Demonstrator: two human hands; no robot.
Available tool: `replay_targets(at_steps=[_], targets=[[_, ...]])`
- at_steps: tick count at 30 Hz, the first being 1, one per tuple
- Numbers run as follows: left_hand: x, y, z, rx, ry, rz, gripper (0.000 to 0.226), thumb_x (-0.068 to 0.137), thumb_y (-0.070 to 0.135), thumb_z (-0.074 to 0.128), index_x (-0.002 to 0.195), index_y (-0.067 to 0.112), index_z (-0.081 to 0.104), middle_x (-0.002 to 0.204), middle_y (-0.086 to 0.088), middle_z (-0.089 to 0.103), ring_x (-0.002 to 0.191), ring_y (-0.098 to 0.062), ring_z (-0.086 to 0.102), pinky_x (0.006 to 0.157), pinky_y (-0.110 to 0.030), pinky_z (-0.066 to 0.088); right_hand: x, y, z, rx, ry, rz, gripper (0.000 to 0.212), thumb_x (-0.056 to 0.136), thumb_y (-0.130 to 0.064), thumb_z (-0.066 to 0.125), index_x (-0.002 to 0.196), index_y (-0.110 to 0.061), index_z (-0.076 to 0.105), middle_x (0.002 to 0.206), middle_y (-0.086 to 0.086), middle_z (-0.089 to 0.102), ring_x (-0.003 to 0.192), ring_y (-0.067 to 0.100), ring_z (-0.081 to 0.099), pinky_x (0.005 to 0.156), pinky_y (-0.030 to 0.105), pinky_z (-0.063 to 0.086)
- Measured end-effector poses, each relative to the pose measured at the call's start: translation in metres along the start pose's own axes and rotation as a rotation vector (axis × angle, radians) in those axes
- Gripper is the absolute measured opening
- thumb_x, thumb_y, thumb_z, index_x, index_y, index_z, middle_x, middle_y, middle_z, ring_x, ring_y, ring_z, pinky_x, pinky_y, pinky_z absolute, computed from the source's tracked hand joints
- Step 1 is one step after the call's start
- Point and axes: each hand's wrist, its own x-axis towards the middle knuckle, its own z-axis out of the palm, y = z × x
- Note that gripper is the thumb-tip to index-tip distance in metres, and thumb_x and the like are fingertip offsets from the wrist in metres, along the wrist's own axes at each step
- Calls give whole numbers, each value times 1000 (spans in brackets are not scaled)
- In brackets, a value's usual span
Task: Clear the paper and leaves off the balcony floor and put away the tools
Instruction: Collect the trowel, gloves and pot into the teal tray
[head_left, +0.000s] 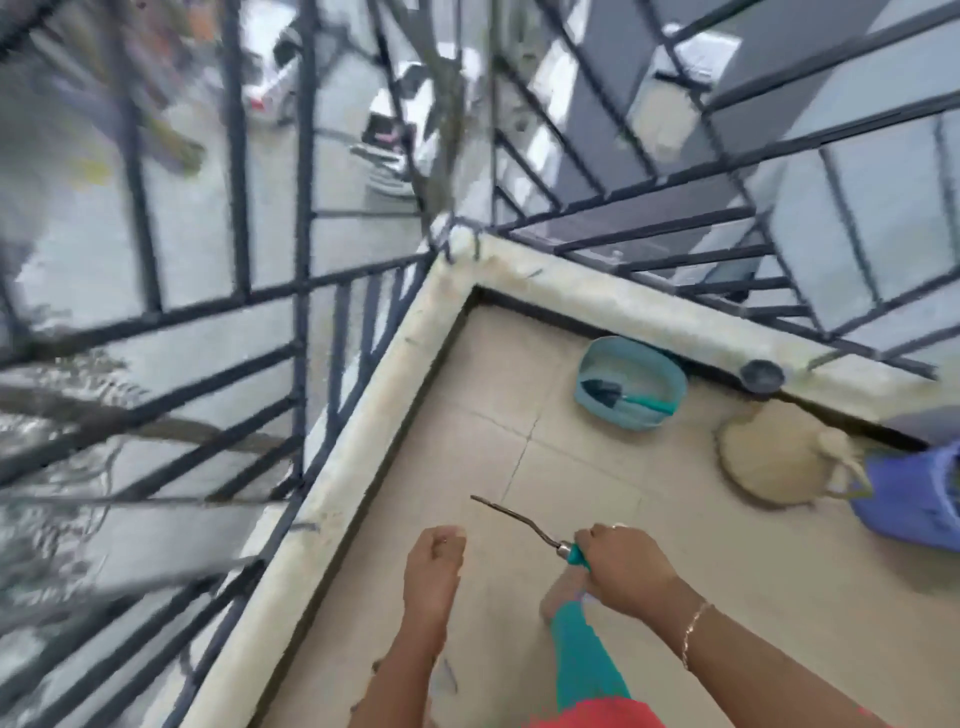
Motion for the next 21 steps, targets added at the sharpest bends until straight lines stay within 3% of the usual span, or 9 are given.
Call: replay_targets(at_steps=[5,8,10,14,21], targets=[[30,73,94,154,-96,63,7,90,15,57,86,19,60,85,-2,61,80,-17,56,68,-27,42,13,115,-51,47,44,150,32,86,-17,46,117,-13,48,118,8,55,107,28,56,82,32,44],[54,104,139,308,-132,172,3,90,16,57,90,14,60,82,-1,60,73,-11,54,60,-9,39,35,172,-66,25,42,220,32,85,-17,48,117,-14,49,116,8,57,106,28,56,82,33,45],[76,114,163,448,-168,238,5,90,18,58,95,16,58,84,2,59,78,-13,55,61,-4,38,58,202,-69,-2,25,264,31,87,-13,46,118,-13,51,118,9,57,109,28,55,86,33,44],[141,117,201,823,-255,376,29,93,31,51,116,15,55,106,-1,59,100,-16,56,81,-23,39,122,251,-72,-88,8,307,32,91,-6,42,120,-12,54,123,8,57,114,25,55,92,32,45],[277,95,276,1201,-349,457,41,95,32,47,133,18,41,133,-4,47,121,-22,45,97,-33,40,268,316,-35,-136,-22,290,32,96,-9,39,123,-12,56,125,7,59,117,25,55,93,31,45]])
